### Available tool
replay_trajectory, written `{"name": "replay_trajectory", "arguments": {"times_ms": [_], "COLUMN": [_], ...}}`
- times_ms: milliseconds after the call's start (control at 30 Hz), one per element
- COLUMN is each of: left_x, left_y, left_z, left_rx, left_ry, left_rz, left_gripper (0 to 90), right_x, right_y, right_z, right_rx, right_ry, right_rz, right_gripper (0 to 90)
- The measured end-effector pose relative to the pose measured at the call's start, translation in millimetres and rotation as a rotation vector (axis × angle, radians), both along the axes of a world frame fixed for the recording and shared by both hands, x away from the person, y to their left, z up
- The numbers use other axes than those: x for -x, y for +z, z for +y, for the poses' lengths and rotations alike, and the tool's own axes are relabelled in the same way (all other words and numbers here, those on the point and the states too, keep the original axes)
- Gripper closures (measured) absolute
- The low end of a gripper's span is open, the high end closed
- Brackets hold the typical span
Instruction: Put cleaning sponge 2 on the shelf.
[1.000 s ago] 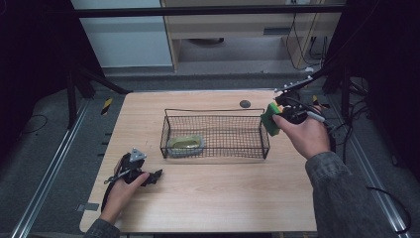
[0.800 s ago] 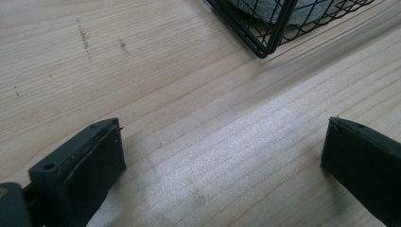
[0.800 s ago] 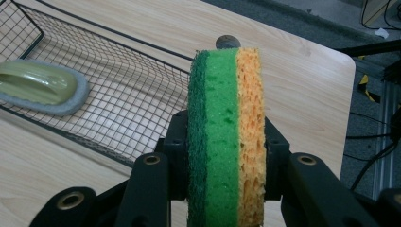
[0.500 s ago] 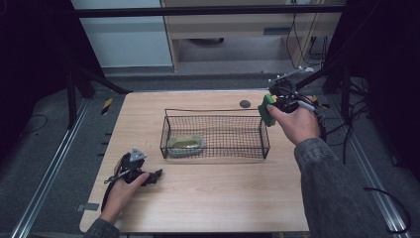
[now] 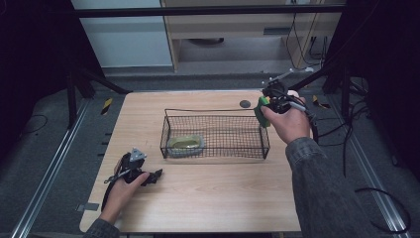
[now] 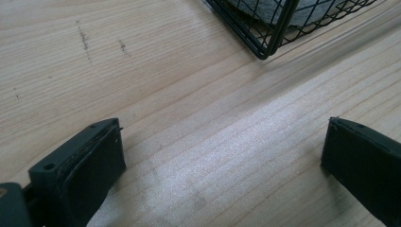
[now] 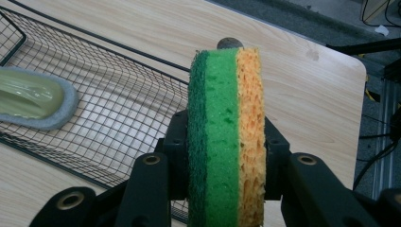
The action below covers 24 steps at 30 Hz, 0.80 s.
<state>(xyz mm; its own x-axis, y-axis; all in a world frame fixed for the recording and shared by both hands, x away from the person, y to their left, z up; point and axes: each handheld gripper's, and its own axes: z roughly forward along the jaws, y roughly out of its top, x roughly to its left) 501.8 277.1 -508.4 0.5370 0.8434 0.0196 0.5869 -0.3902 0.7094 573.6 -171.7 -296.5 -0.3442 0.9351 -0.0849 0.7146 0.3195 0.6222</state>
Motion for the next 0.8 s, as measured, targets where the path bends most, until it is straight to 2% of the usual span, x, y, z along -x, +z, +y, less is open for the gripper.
{"name": "replay_trajectory", "arguments": {"times_ms": [367,800], "left_x": [-0.3,-0.6], "left_y": [-0.1,-0.1], "left_z": [-0.1,-0.1], "left_rx": [0.002,0.002], "left_ry": [0.000,-0.001], "left_rz": [0.000,-0.001], "left_gripper": [0.0,0.0], "right_x": [-6.1,-10.2], "right_y": [-15.8,-31.0], "right_z": [13.3,14.4], "right_rx": [0.001,0.001], "right_ry": [0.017,0.007], "right_rz": [0.021,0.042], "right_gripper": [64.6,64.6]}}
